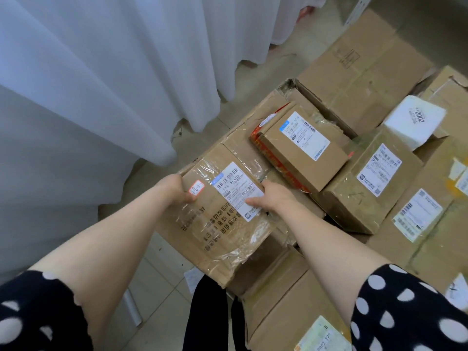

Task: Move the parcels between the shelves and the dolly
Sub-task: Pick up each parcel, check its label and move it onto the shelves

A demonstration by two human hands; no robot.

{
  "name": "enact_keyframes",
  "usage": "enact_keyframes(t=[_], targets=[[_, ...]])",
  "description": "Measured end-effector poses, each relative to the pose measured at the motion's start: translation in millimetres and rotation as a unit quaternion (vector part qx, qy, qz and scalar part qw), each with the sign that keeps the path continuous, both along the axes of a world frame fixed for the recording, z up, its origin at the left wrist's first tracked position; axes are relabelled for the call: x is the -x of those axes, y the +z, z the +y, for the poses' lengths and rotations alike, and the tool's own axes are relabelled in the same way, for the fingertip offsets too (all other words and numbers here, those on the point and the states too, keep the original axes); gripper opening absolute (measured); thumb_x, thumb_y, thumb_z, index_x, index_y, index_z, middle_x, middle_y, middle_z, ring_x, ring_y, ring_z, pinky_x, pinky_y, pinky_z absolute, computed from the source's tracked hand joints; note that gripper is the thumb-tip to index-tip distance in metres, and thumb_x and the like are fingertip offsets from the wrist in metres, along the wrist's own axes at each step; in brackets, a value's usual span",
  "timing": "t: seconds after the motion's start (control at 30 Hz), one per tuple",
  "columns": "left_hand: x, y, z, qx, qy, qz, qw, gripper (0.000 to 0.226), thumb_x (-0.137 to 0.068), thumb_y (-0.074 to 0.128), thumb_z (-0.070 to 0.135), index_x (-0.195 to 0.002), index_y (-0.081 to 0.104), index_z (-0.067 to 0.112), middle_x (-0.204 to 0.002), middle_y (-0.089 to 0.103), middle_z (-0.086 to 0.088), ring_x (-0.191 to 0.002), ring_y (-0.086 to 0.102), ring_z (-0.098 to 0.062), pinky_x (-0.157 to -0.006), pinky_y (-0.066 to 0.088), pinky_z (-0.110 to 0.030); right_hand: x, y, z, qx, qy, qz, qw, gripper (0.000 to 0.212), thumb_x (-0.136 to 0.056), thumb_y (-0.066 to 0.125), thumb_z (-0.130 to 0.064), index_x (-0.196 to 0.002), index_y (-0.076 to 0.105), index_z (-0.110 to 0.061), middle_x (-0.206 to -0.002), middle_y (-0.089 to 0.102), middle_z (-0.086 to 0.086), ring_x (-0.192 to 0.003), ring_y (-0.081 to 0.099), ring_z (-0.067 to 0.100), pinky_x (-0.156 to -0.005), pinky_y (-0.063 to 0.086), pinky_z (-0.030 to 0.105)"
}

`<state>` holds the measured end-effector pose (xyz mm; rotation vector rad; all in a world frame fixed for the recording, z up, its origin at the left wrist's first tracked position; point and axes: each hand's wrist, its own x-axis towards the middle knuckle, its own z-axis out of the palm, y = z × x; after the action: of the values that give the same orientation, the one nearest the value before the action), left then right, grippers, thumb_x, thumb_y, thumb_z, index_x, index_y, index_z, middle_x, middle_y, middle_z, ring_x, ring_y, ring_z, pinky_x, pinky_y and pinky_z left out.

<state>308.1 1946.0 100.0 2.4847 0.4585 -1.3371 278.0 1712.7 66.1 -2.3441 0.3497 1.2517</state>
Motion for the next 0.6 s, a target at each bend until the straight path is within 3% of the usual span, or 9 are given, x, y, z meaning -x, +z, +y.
enact_keyframes(t=[0.07,0.13,0.2,0.27,0.3,0.4,0.5,0.6], targets=[[-3.9,0.1,-2.6,-0.027,-0.009,0.014,0.999,0.06,-0.083,0.073,0.029,-0.129,0.045,0.003,-0.117,0.056,-0.01,-0.105,0.055,-0.027,-0.082,0.044,-0.03,-0.9,1.4,3.8,0.006,-0.001,-0.002,1.0,0.071,-0.082,0.062,-0.059,-0.135,0.043,-0.016,-0.127,0.06,0.002,-0.114,0.058,0.023,-0.087,0.048,0.034],[-8.7,-3.2,-11.4,-0.051,-0.009,0.013,0.999,0.084,-0.084,0.069,0.029,-0.147,0.02,0.002,-0.136,0.046,-0.016,-0.124,0.047,-0.032,-0.099,0.04,-0.035,-3.1,7.3,6.0,0.045,0.003,-0.035,0.998,0.07,-0.086,0.044,-0.069,-0.13,0.048,-0.016,-0.121,0.062,0.002,-0.11,0.059,0.024,-0.081,0.047,0.034],[-15.4,-3.4,-26.9,-0.068,-0.019,-0.024,0.997,0.097,-0.083,0.065,0.023,-0.152,-0.003,0.013,-0.149,0.028,-0.021,-0.138,0.029,-0.036,-0.113,0.023,-0.053,-10.1,12.0,0.1,0.101,-0.005,-0.139,0.985,0.053,-0.095,0.032,-0.056,-0.118,0.056,-0.015,-0.112,0.064,0.006,-0.103,0.06,0.027,-0.079,0.046,0.034],[-24.4,1.7,-47.3,-0.078,-0.111,-0.098,0.986,0.102,-0.081,0.066,0.021,-0.152,-0.007,0.027,-0.157,0.007,-0.018,-0.146,0.006,-0.032,-0.113,0.004,-0.063,-20.3,12.2,-17.7,0.12,-0.034,-0.237,0.963,0.033,-0.094,0.042,-0.033,-0.116,0.057,-0.015,-0.114,0.061,0.008,-0.106,0.057,0.029,-0.08,0.046,0.036],[-28.7,3.8,-57.9,-0.071,-0.182,-0.134,0.971,0.104,-0.08,0.069,0.027,-0.152,-0.006,0.032,-0.159,-0.002,-0.015,-0.147,-0.004,-0.03,-0.111,-0.001,-0.066,-26.0,9.4,-29.7,0.12,-0.042,-0.259,0.957,0.032,-0.091,0.049,-0.025,-0.12,0.054,-0.015,-0.12,0.056,0.009,-0.112,0.052,0.028,-0.085,0.045,0.037],[-36.5,4.2,-89.6,-0.019,-0.355,-0.155,0.922,0.108,-0.074,0.073,0.052,-0.15,-0.003,0.041,-0.16,-0.012,-0.009,-0.145,-0.02,-0.029,-0.106,-0.01,-0.071,-40.5,-2.7,-62.9,0.122,-0.046,-0.235,0.963,0.07,-0.082,0.069,-0.024,-0.143,0.034,-0.015,-0.146,0.03,0.014,-0.137,0.025,0.03,-0.108,0.032,0.037],[-35.7,-7.5,-113.4,-0.026,-0.456,-0.097,0.884,0.113,-0.069,0.077,0.052,-0.149,-0.003,0.045,-0.16,-0.012,-0.006,-0.144,-0.024,-0.029,-0.1,-0.015,-0.074,-51.7,-17.7,-81.4,0.122,-0.052,-0.148,0.98,0.119,-0.069,0.083,-0.039,-0.153,0.001,-0.017,-0.158,-0.01,0.016,-0.147,-0.012,0.029,-0.118,0.009,0.039],[-33.6,-20.3,-119.3,-0.054,-0.499,-0.053,0.863,0.108,-0.07,0.078,0.046,-0.149,0.003,0.046,-0.161,-0.002,-0.007,-0.146,-0.014,-0.028,-0.1,-0.011,-0.076,-56.9,-32.1,-88.5,0.134,-0.023,-0.114,0.984,0.126,-0.07,0.082,-0.038,-0.151,-0.012,-0.02,-0.156,-0.022,0.017,-0.145,-0.017,0.03,-0.119,0.001,0.041]])
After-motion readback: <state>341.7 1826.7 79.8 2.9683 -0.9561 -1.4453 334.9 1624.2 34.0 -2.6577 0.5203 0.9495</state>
